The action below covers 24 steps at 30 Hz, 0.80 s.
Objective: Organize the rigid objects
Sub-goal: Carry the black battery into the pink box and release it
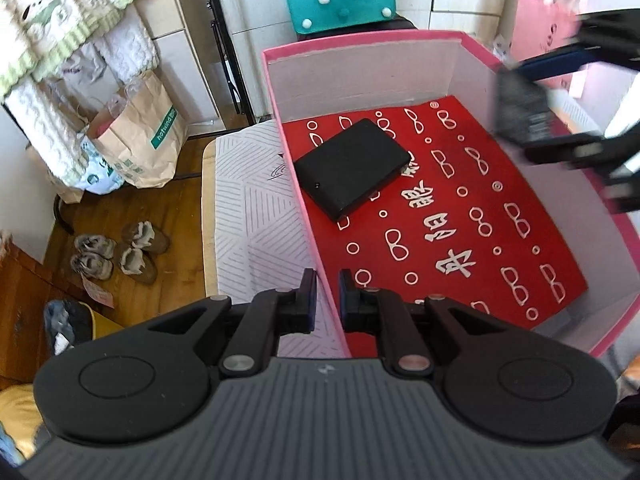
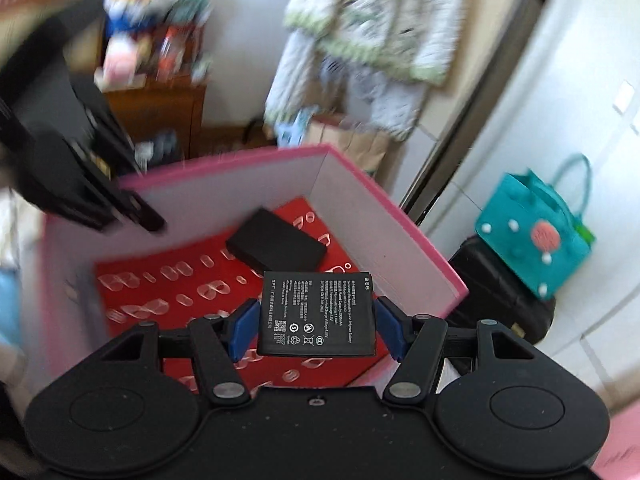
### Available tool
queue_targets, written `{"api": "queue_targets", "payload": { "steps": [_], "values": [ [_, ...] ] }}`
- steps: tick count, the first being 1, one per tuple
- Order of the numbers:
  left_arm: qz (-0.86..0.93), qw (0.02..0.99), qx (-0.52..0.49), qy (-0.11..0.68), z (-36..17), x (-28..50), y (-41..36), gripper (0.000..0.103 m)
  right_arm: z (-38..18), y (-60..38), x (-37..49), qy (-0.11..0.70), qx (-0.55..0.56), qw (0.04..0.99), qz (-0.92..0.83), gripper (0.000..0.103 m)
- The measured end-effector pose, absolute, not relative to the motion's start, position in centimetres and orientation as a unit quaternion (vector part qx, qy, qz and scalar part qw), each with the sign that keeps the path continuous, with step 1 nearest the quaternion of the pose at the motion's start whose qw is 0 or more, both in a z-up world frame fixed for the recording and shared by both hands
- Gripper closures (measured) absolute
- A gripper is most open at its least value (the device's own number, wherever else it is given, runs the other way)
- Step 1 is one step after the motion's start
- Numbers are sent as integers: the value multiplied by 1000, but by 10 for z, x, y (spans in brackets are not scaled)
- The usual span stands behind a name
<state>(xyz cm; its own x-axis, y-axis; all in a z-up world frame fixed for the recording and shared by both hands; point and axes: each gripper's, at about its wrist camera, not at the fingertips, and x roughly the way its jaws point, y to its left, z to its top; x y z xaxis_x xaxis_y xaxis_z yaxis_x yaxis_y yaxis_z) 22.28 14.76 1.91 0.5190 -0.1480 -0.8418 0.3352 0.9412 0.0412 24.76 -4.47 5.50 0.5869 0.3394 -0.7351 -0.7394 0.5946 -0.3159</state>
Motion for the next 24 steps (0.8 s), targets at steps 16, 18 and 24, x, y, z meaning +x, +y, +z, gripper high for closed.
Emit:
{"api": "queue_targets", "payload": {
  "steps": [16, 18, 24],
  "values": [
    [-140, 865, 102, 472, 31, 216, 147, 93, 12, 2, 317, 367, -410, 759, 348, 35],
    [-141, 865, 101, 471, 32, 216, 147, 93, 25, -7, 314, 358, -380, 781, 344, 35],
    [-146, 867, 100, 467, 32, 215, 148, 93, 61, -53, 279, 306, -261, 851, 337, 34]
  ]
}}
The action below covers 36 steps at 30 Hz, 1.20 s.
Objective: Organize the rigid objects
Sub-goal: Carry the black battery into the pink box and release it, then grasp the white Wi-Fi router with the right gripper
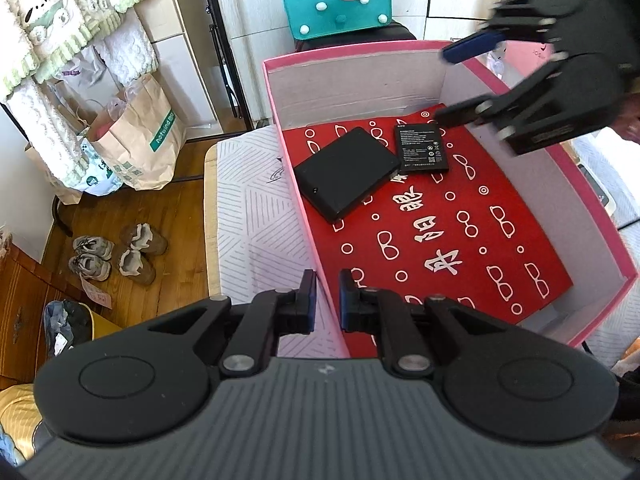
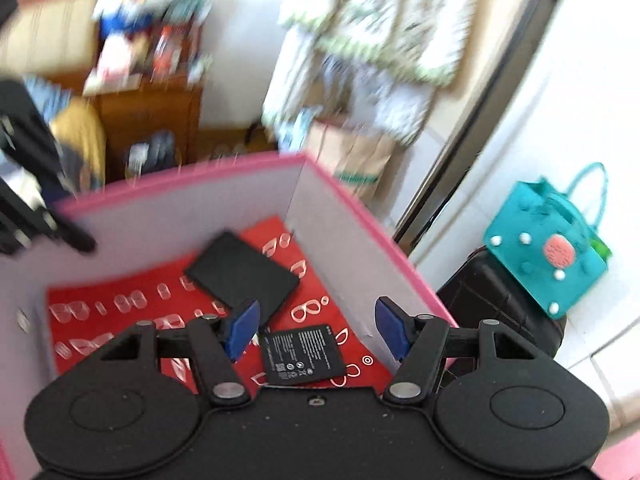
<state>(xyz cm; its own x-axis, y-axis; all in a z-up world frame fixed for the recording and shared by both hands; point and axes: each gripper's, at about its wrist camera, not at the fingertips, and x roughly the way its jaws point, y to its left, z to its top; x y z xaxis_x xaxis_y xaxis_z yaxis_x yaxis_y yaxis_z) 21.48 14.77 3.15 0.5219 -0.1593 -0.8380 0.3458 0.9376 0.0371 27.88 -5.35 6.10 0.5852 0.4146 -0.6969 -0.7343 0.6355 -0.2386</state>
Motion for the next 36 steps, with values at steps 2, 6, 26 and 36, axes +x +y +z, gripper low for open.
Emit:
{"api": "queue_targets", "payload": {
  "steps": [2, 6, 26, 36],
  "values": [
    [-147, 867, 101, 466, 32, 215, 148, 93, 68, -73, 265, 289, -216, 870, 337, 31],
    [-151, 869, 95, 462, 32, 214, 150, 92, 71, -105, 244, 276, -167, 897, 303, 31],
    [-134, 883, 71, 445, 28, 207, 152, 92, 22, -241, 192, 313, -40, 939, 135, 16],
    [-118, 889, 56, 439, 34, 207, 155, 94, -34, -264, 186, 394, 9, 912, 112, 46]
  ]
}}
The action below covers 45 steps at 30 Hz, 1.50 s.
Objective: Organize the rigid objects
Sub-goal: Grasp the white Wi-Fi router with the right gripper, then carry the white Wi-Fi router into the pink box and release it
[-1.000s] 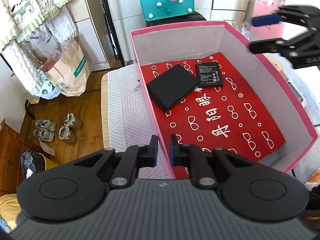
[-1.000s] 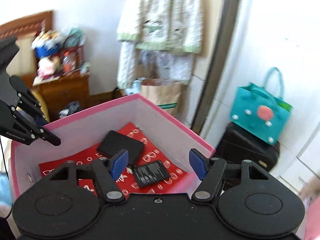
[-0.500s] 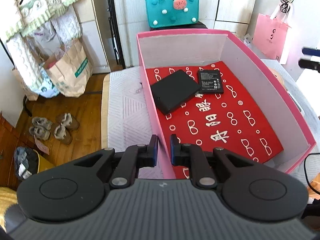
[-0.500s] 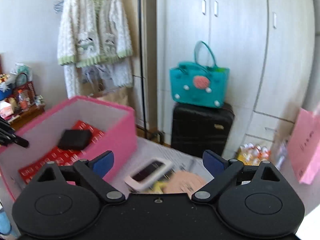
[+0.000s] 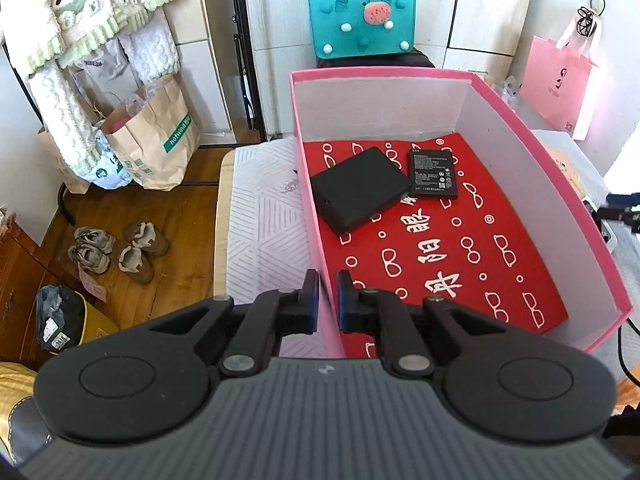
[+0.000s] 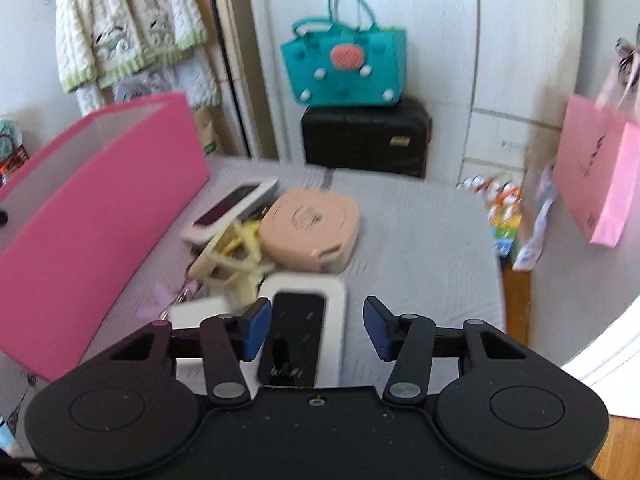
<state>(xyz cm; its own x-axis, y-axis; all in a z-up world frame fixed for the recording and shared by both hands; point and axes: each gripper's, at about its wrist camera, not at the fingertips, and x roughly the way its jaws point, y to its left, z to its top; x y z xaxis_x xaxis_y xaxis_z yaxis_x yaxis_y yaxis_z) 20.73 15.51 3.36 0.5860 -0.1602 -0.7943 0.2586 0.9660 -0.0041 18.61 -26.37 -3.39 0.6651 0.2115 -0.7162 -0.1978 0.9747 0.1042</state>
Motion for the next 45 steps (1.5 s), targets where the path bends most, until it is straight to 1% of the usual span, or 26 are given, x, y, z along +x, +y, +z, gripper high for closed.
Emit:
{"api": "queue_targets", "payload": {
  "steps": [3, 6, 8, 11, 13, 24, 27, 38, 42, 45],
  "values": [
    [-114, 889, 61, 439, 35, 207, 153, 94, -41, -256, 184, 400, 6, 908, 126, 46],
    [-113, 889, 63, 439, 35, 207, 152, 94, -45, -247, 185, 397, -23, 910, 115, 42],
    [-111, 890, 64, 438, 34, 207, 152, 94, -48, -245, 188, 402, -15, 908, 117, 38],
    [-110, 891, 67, 436, 33, 207, 151, 94, -56, -242, 191, 416, -27, 902, 113, 36],
    [-110, 892, 71, 433, 32, 206, 150, 94, -56, -240, 188, 406, -44, 907, 107, 36],
    [-110, 892, 85, 430, 27, 202, 147, 95, -56, -252, 184, 406, -33, 907, 111, 36],
    [-109, 895, 74, 425, 25, 200, 149, 95, -55, -251, 186, 405, -37, 907, 111, 37],
    [-116, 896, 68, 423, 26, 199, 151, 94, -32, -239, 170, 379, -75, 918, 93, 37],
    [-123, 892, 77, 427, 28, 200, 150, 94, -9, -228, 167, 351, -93, 926, 104, 37],
    [-128, 891, 66, 431, 28, 202, 155, 94, 14, -218, 164, 323, -98, 933, 127, 37]
  ]
}}
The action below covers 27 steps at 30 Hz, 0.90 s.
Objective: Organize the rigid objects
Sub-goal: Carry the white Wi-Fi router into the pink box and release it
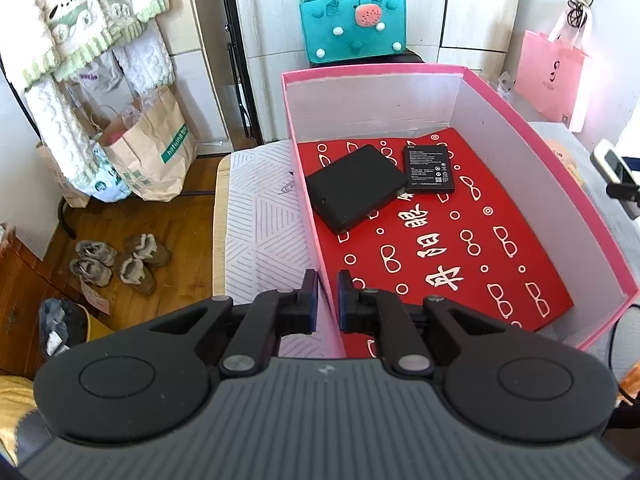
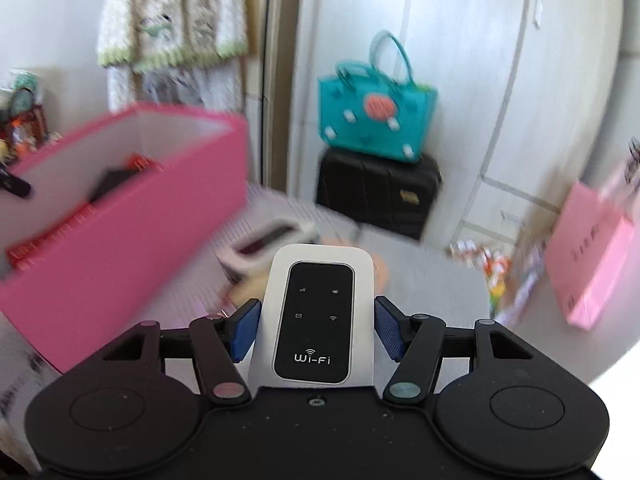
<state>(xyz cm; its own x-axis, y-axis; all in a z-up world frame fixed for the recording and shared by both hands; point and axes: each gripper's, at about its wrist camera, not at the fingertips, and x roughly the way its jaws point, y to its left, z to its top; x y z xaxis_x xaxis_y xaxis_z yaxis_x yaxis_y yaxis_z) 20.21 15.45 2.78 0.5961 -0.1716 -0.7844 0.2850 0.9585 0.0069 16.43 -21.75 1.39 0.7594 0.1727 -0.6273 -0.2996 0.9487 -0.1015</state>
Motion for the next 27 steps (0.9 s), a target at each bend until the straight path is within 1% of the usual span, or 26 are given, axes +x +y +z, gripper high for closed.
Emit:
{"api": "queue_targets", "payload": {
  "steps": [5, 10, 13, 16, 21, 27],
  "values": [
    [-131, 889, 76, 432, 28, 203, 153, 94, 50, -187, 169, 288, -109, 930, 201, 37],
    [-139, 881, 84, 445, 31, 208, 152, 93, 75, -140, 188, 289, -124, 901, 297, 37],
    [-142, 879, 89, 447, 32, 208, 152, 93, 79, -104, 202, 303, -147, 873, 352, 37],
    [-144, 879, 93, 445, 32, 207, 152, 93, 66, -65, 216, 326, -199, 835, 396, 37],
    [-144, 881, 88, 441, 31, 205, 153, 93, 24, -12, 248, 387, -266, 779, 415, 37],
    [-151, 876, 102, 446, 33, 208, 150, 93, 4, 28, 263, 422, -331, 715, 448, 37]
  ]
}}
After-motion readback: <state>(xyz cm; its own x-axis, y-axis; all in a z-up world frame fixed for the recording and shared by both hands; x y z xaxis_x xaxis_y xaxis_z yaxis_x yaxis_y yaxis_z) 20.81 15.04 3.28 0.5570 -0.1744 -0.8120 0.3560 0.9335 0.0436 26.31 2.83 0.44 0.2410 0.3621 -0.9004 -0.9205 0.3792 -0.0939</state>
